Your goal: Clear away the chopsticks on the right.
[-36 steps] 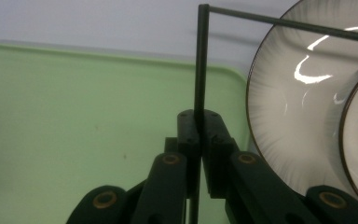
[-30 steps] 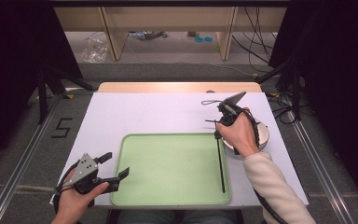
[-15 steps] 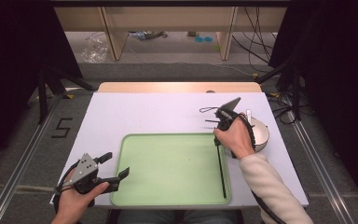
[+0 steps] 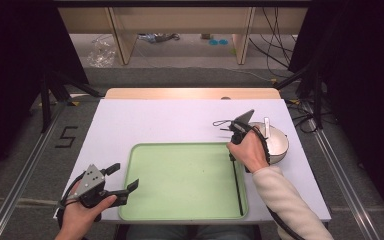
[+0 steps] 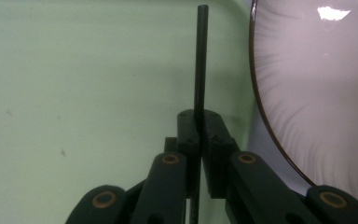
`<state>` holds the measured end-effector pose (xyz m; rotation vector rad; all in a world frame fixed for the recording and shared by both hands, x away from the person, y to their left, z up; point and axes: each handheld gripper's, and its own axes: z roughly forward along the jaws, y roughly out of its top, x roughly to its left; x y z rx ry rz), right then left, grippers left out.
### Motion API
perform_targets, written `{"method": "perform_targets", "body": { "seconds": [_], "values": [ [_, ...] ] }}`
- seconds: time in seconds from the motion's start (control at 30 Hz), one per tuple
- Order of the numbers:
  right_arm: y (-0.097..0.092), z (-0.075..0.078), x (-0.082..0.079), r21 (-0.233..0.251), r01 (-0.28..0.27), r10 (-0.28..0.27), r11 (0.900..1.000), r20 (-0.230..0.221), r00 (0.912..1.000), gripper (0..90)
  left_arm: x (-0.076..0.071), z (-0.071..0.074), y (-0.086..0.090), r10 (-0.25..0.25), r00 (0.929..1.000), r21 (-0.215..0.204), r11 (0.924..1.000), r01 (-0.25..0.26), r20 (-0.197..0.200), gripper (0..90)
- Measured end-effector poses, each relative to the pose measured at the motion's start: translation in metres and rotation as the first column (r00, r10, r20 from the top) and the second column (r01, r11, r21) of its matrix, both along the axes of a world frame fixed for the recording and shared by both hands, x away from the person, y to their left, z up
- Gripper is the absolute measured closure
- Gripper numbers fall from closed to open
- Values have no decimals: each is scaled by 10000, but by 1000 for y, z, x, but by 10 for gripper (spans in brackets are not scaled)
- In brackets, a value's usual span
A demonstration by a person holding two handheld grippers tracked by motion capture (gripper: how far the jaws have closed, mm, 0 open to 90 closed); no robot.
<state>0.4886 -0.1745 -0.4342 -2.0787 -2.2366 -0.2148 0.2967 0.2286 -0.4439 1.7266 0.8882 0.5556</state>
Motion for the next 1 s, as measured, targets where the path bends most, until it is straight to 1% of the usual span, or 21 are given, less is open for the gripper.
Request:
{"method": "perform_targets", "body": {
  "seconds": [0.03,0.07,0.1,0.13,0.2,0.23,0.27,0.33,0.37,0.5,0.53,0.57,0.6,0.73,0.8,0.83,0.87,0.9,0.93,0.97,1.0],
  "values": [
    [0,0,0,0,0,0,10000,0,10000,878,0,0,0,0,10000,0,10000,0,0,163],
    [4,-2,0,33,347,-347,9994,-75,9994,877,0,0,0,-1,10000,-7,10000,1,-9,163],
    [4,-2,-1,-235,186,-188,9996,-121,9997,876,0,0,0,-8,10000,1,10000,8,-3,163],
    [7,-2,0,-224,498,-503,9985,-197,9985,875,0,0,0,-28,10000,18,10000,27,58,163],
    [7,-4,-1,-261,475,-478,9985,-116,9988,873,0,0,0,-30,10000,8,10000,30,63,163],
    [6,-6,-1,-456,72,-78,9989,-145,9999,869,0,0,0,-3,10000,-24,10000,3,-22,163],
    [6,-8,-2,-576,-2,-5,9983,-120,9999,867,0,0,0,-13,10000,-6,10000,13,-15,163],
    [8,-9,-1,-563,241,-253,9981,-206,9995,861,0,0,0,-20,10000,12,10000,20,-5,163],
    [9,-12,-2,-726,23,-27,9974,-50,10000,832,0,0,0,-8,10000,-13,10000,8,-13,163],
    [12,-9,-3,-797,-356,364,9962,82,9993,823,0,0,0,-18,10000,-9,10000,18,-11,163],
    [14,-7,-4,-764,-298,306,9966,94,9995,820,0,0,0,-17,10000,-10,10000,17,-11,163],
    [15,-6,-4,-747,-276,296,9968,257,9992,819,0,0,0,-17,10000,-10,10000,17,-11,163],
    [15,-4,-5,-854,-567,608,9947,460,9971,817,0,0,0,-18,10000,-12,10000,18,-7,163],
    [18,7,-6,-761,-527,577,9957,657,9962,804,0,0,0,-21,10000,9,10000,21,17,163],
    [15,21,-7,-670,-1223,1309,9902,1441,9809,766,0,0,1,-29,10000,45,10000,28,46,163],
    [15,27,-7,-792,-1762,1888,9812,1988,9617,769,0,0,1,-38,10000,47,10000,37,44,163],
    [14,33,-7,-1209,-2390,2634,9635,2658,9273,770,0,0,1,-38,10000,47,10000,37,44,163],
    [14,33,-7,-1209,-2390,2634,9635,2658,9273,770,0,0,0,-33,10000,43,10000,32,56,163],
    [11,42,-6,-2112,-3913,4444,8957,3934,8048,739,0,0,0,-51,10000,75,10000,50,77,163],
    [10,45,-4,-2712,-4519,5271,8498,4389,7277,728,0,0,0,-14,10000,53,10000,14,29,163],
    [9,47,-3,-3395,-4947,6001,8000,4519,6601,703,0,0,0,-14,10000,61,10000,13,22,163]
  ]
}}
